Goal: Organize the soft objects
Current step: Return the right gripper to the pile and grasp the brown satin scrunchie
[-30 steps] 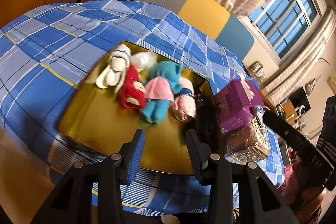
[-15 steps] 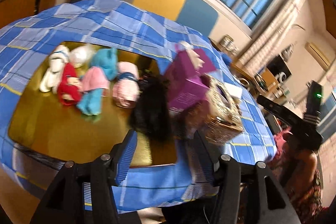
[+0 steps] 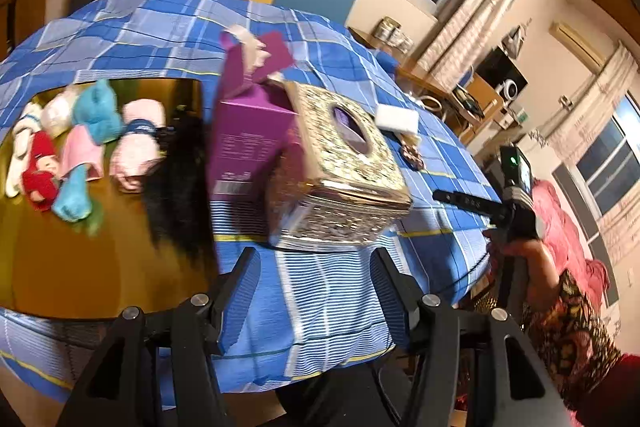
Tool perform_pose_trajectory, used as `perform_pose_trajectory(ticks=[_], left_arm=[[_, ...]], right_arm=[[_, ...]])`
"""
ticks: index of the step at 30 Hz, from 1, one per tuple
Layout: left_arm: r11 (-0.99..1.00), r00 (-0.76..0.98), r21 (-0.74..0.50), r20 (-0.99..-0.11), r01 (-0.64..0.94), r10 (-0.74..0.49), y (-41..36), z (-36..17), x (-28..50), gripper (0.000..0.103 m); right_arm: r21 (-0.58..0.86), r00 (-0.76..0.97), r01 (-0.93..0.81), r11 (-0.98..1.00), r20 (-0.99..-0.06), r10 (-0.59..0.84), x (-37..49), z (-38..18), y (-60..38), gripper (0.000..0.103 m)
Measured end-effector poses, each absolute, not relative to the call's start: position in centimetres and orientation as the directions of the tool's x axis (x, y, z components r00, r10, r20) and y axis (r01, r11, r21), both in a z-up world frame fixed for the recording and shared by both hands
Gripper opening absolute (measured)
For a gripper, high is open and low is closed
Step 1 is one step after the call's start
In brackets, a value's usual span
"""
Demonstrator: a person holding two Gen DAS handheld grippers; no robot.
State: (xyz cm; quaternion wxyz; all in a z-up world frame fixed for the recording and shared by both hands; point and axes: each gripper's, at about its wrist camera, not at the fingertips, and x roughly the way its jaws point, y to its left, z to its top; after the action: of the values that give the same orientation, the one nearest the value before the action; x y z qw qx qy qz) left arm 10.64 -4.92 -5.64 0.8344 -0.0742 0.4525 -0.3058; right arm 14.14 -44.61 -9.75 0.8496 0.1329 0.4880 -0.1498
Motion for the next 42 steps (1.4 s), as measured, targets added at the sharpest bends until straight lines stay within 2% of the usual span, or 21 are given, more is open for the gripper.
perform_pose_trajectory(ticks=[8, 12, 22, 24, 27, 29, 32, 35, 42], left_arm=[[0.774, 0.359, -0.393, -0.719, 0.497, -0.596, -8.6, -5.3, 10.3, 0.058], [0.764, 0.350, -0.385, -0.719, 0.518, -0.600, -10.1, -4.7, 10.4, 0.058], [0.725, 0.300, -0.396, -0.719, 0.564, -0.626, -15.2, -4.0, 11.3, 0.058], [0.716, 0.286, -0.406, -0.718, 0.569, -0.634, -16.2, -3.9, 11.5, 0.058], [0.709, 0.267, -0.418, -0.721, 0.568, -0.639, -17.5, -3.9, 11.8, 0.058], [0.712, 0.267, -0.418, -0.723, 0.565, -0.637, -18.1, -3.7, 11.7, 0.058], [0.712, 0.265, -0.412, -0.728, 0.568, -0.633, -19.8, -3.4, 12.3, 0.058], [0.712, 0.254, -0.417, -0.734, 0.565, -0.630, -21.4, -3.2, 13.1, 0.058], [0.724, 0.232, -0.409, -0.760, 0.555, -0.607, -25.7, -2.9, 15.4, 0.058]], right_arm=[[0.094, 0.539, 0.394, 0.914, -0.830, -0.147, 18.8, -9.6, -49.8, 0.079], [0.042, 0.546, 0.359, 0.932, -0.820, -0.173, 22.1, -10.7, -50.7, 0.079], [0.071, 0.504, 0.299, 0.952, -0.859, -0.094, 25.5, -13.5, -52.1, 0.079], [0.076, 0.484, 0.289, 0.954, -0.872, -0.077, 26.0, -14.1, -51.9, 0.073], [0.030, 0.470, 0.281, 0.959, -0.876, -0.110, 26.2, -14.4, -51.5, 0.056], [0.049, 0.470, 0.275, 0.960, -0.878, -0.090, 26.2, -14.2, -51.6, 0.036], [0.071, 0.461, 0.287, 0.955, -0.884, -0.073, 26.1, -14.1, -51.9, 0.028], [0.096, 0.453, 0.298, 0.950, -0.890, -0.052, 25.9, -14.0, -52.2, 0.024], [0.128, 0.409, 0.363, 0.923, -0.912, -0.035, 24.9, -13.7, -53.3, 0.024]])
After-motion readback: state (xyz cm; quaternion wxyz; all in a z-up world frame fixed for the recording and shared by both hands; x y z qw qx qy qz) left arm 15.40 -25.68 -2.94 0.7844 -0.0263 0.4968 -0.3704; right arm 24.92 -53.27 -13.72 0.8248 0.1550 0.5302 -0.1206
